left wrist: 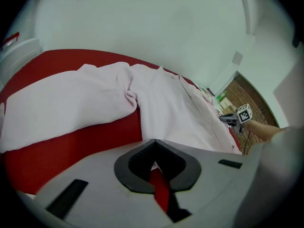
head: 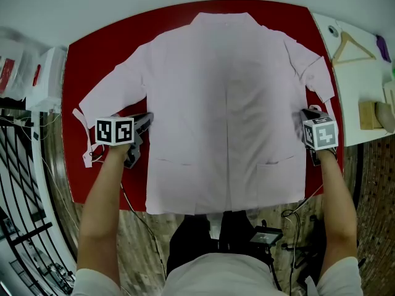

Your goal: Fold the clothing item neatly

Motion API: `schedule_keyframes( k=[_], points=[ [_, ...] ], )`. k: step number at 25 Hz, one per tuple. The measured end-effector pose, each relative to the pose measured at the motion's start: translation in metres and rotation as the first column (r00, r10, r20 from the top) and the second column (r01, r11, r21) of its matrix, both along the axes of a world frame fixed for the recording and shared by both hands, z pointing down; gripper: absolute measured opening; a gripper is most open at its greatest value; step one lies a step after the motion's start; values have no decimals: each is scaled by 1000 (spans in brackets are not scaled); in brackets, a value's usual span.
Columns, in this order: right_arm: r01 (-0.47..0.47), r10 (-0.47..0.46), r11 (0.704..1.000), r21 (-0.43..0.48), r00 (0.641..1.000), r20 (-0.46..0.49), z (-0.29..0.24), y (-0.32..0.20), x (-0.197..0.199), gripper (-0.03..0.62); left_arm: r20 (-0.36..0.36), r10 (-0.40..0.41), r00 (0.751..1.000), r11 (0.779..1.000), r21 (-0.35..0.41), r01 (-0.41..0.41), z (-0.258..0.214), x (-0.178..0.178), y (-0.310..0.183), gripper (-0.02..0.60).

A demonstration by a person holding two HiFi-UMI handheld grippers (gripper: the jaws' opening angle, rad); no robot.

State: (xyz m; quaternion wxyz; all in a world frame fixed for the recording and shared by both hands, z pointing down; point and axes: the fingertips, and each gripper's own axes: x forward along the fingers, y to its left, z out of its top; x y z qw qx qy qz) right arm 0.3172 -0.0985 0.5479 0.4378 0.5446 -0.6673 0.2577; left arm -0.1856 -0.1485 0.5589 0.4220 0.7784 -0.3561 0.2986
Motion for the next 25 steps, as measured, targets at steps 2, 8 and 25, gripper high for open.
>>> schedule_keyframes(
  k=[2,8,25],
  points=[
    [-11,11,999,30,1000,15,-2,-1,-2,15,10,7,1000,1000,19,-7,-3,0,1,3],
    [-27,12,994,103,990,139,-35,18,-28,17,-32,61,998,996,70,-59,-39,6,35,5],
    [-84,106,992,-91,957,271,7,140,-64,15,-76,-46,996,979,-201,30,5,0,169,3]
  ],
)
